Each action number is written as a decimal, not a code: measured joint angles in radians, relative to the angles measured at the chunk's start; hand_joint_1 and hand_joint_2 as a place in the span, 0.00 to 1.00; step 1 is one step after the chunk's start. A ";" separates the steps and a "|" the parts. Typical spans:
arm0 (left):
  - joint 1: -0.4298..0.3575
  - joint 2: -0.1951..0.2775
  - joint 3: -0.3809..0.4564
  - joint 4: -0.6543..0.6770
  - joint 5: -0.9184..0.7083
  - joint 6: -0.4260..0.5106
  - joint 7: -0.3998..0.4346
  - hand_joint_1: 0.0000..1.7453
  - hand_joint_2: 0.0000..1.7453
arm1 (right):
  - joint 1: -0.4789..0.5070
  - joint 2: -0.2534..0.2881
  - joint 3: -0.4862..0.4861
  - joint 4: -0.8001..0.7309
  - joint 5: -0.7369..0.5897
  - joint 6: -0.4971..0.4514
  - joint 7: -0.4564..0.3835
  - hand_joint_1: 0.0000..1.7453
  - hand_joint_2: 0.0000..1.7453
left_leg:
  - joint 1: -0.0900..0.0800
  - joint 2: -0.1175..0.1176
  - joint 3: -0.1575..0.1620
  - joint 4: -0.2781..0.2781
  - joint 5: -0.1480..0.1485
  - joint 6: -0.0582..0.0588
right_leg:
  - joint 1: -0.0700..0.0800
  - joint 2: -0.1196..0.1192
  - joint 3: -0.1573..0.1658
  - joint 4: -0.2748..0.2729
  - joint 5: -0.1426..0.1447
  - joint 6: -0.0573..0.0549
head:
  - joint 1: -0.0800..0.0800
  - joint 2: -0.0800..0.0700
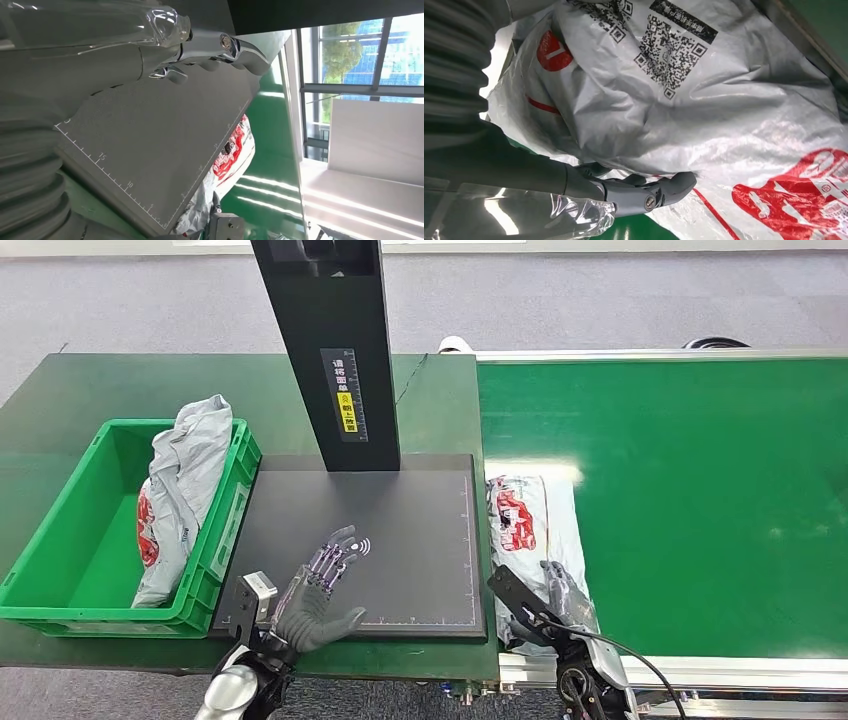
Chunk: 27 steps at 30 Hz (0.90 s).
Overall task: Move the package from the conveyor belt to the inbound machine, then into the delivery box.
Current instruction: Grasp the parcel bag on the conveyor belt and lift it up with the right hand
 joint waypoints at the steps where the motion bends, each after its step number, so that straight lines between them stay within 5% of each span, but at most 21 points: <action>1: 0.000 -0.001 0.000 0.000 0.000 0.000 0.000 0.00 1.00 | 0.000 0.000 0.001 0.003 0.001 0.000 0.000 0.00 1.00 | 0.000 0.000 0.000 0.000 0.000 0.000 | 0.000 0.000 0.000 0.000 0.000 0.000 | 0.000 0.000; 16: -0.001 -0.004 0.001 0.000 -0.001 0.000 0.000 0.00 1.00 | -0.002 -0.003 0.012 0.023 0.006 0.003 0.006 0.00 1.00 | 0.000 0.000 0.000 0.000 0.000 0.000 | 0.000 0.000 0.000 0.000 0.000 0.000 | 0.000 0.000; 17: -0.001 -0.004 0.001 0.000 -0.001 0.000 0.001 0.00 1.00 | -0.002 -0.004 0.013 0.024 0.010 0.007 0.010 0.06 1.00 | 0.000 0.000 0.000 0.000 0.000 0.000 | 0.000 0.000 0.000 0.000 0.000 0.000 | 0.000 0.000; 21: -0.004 -0.004 0.002 0.002 -0.001 0.000 0.004 0.00 1.00 | -0.007 -0.005 0.017 0.035 0.025 0.030 0.018 1.00 1.00 | 0.000 0.000 0.001 0.000 0.000 0.000 | 0.000 0.000 0.001 0.000 0.000 0.000 | 0.000 0.000; 27: -0.012 -0.004 0.003 0.007 0.001 0.001 0.005 0.00 1.00 | -0.036 -0.009 0.021 0.064 0.027 0.041 0.011 1.00 1.00 | 0.000 0.000 0.003 0.000 0.000 0.000 | 0.000 0.000 0.003 0.000 0.000 0.000 | 0.000 0.000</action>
